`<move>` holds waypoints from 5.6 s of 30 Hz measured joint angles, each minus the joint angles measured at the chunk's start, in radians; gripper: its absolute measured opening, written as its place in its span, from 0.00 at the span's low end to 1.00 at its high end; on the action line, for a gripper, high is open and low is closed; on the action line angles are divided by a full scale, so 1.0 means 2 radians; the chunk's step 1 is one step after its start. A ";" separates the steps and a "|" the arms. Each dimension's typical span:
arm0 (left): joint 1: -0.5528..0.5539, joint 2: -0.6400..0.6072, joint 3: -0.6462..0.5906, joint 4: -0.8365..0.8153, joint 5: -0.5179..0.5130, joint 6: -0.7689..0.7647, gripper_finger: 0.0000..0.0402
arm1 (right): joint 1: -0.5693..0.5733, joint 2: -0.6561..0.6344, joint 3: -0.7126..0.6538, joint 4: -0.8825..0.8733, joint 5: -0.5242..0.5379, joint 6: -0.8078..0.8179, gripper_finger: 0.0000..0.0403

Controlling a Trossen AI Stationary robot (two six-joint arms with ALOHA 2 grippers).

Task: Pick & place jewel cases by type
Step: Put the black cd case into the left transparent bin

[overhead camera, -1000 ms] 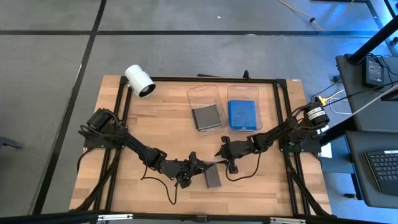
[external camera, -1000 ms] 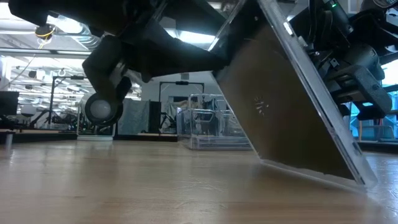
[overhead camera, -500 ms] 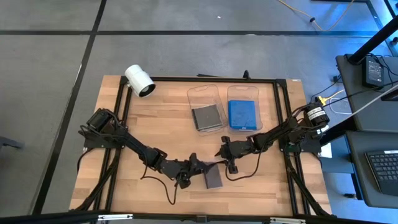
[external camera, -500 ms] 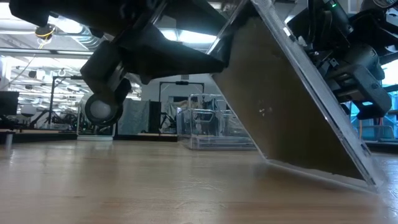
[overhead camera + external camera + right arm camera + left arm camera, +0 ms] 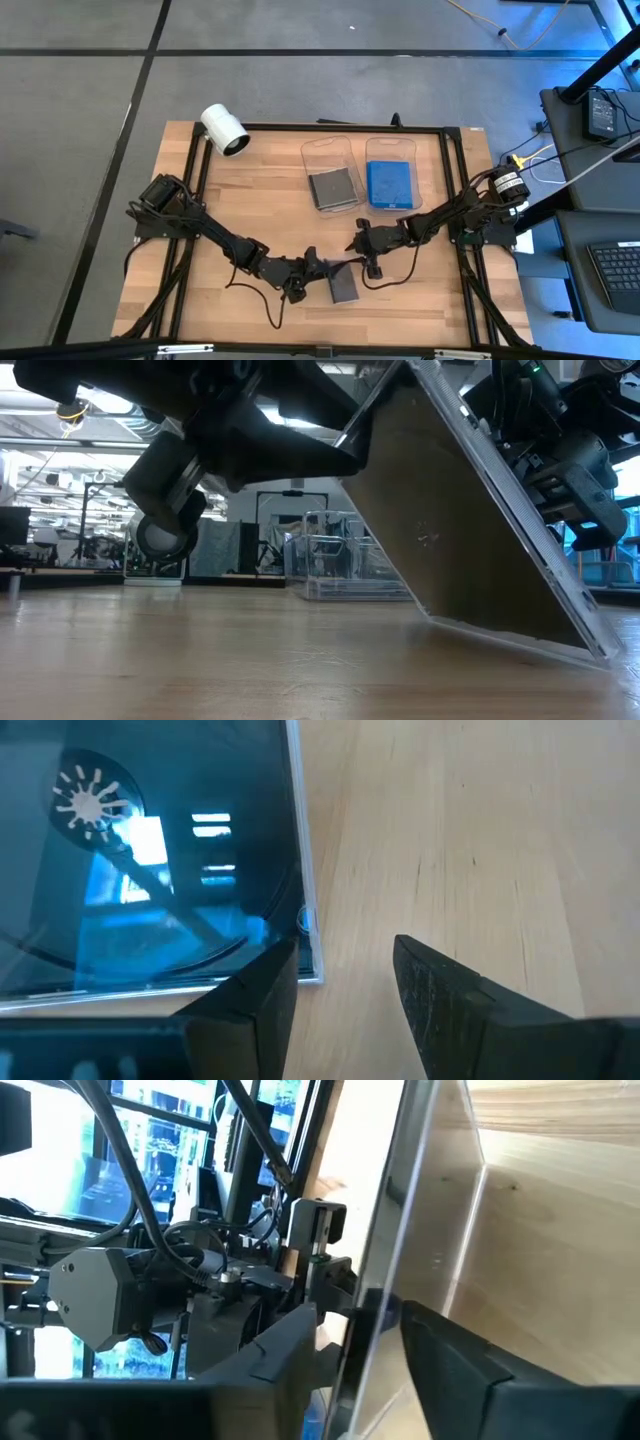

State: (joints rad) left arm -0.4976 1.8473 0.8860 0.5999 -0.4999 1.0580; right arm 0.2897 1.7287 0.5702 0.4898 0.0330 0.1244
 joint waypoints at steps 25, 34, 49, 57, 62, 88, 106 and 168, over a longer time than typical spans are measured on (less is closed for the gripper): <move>-0.015 0.000 0.000 -0.021 -0.001 0.001 0.18 | 0.000 0.000 0.000 -0.022 0.027 -0.013 0.42; -0.027 0.000 0.000 -0.028 -0.001 0.000 0.18 | 0.000 -0.001 0.001 -0.055 0.041 -0.012 0.42; -0.039 0.000 0.000 -0.049 0.001 -0.059 0.10 | 0.000 -0.001 0.001 -0.059 0.041 0.002 0.42; -0.046 0.000 0.000 -0.048 -0.019 -0.074 0.11 | 0.000 -0.001 0.001 -0.060 0.041 0.003 0.42; -0.066 0.000 0.010 -0.040 -0.091 -0.051 0.10 | 0.000 -0.005 0.000 -0.064 0.041 0.015 0.42; 0.086 -0.229 -0.081 -0.142 -0.111 -0.085 0.10 | 0.017 -0.225 -0.001 -0.393 0.108 0.106 0.42; 0.308 -0.220 -0.097 -0.186 0.175 0.063 0.14 | 0.017 -0.224 0.000 -0.357 0.143 0.120 0.42; 0.412 -0.138 -0.097 -0.066 0.394 0.007 0.32 | 0.017 -0.224 0.000 -0.329 0.144 0.117 0.42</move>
State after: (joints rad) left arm 0.3264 1.5703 0.6918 0.4679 0.2887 1.0729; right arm 0.3229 1.2812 0.5705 -0.1673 0.3211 0.3580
